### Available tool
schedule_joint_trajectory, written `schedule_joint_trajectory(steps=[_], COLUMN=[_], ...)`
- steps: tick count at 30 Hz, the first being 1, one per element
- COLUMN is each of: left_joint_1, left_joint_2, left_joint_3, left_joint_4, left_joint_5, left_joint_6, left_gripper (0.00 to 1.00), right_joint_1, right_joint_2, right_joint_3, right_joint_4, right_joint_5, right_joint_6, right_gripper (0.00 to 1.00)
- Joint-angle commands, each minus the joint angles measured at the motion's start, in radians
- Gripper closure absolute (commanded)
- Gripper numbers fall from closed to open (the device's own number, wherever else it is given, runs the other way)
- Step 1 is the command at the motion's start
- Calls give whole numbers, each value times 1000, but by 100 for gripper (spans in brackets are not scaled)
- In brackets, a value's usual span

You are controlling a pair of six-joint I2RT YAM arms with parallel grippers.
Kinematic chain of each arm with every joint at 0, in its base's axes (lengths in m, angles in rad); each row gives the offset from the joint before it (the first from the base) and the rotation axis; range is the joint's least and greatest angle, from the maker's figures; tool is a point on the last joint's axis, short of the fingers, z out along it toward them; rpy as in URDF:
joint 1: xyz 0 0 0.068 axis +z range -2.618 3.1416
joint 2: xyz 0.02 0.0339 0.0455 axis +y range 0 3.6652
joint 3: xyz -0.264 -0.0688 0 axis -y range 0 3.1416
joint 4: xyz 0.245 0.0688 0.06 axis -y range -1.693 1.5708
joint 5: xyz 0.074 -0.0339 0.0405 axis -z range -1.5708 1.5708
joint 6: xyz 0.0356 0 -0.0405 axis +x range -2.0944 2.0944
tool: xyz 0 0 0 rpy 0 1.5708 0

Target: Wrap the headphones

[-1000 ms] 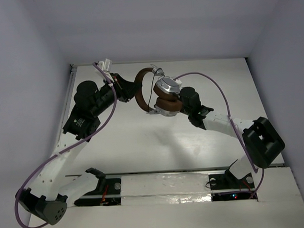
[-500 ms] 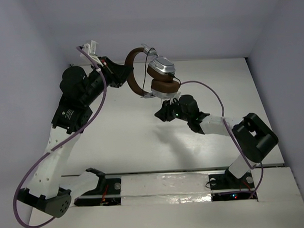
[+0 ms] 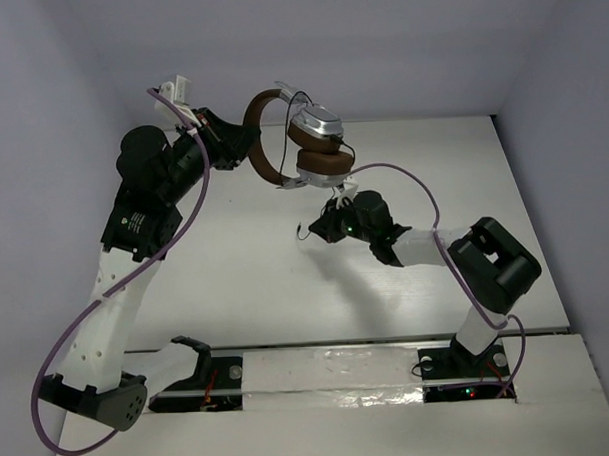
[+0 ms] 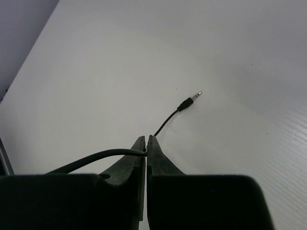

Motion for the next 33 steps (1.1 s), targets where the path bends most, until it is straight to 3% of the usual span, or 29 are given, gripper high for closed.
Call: schedule_joint_trajectory(steps=[1,10,14,19,26,33], left_joint_1=[23,79,198,264,274,294], left_joint_2=[-6,6,41,100,97,119], left_joint_3=[34,-89,-144,-144,-264,-336], left_joint_4=[104,240,361,395,440,443], left_joint_5=[-3,-160,-105,-107,-279,-419], left_joint_6=[-60,-178,-293,-338,-372,-358], left_gripper=[100,100,100,100,100,100], right_joint_1=[-4,45,133,234,355,524], right_joint_2=[-18,-85,-107,-157,-223,-280], right_joint_3=[-6,-85,-86,-94,-56,-22], right_joint_4=[167,153,54,-68,-269,-393], right_joint_5=[10,45,123,197,452,582], right_joint_6=[34,118,126,141,132,144], right_gripper=[100,100,100,100,100,100])
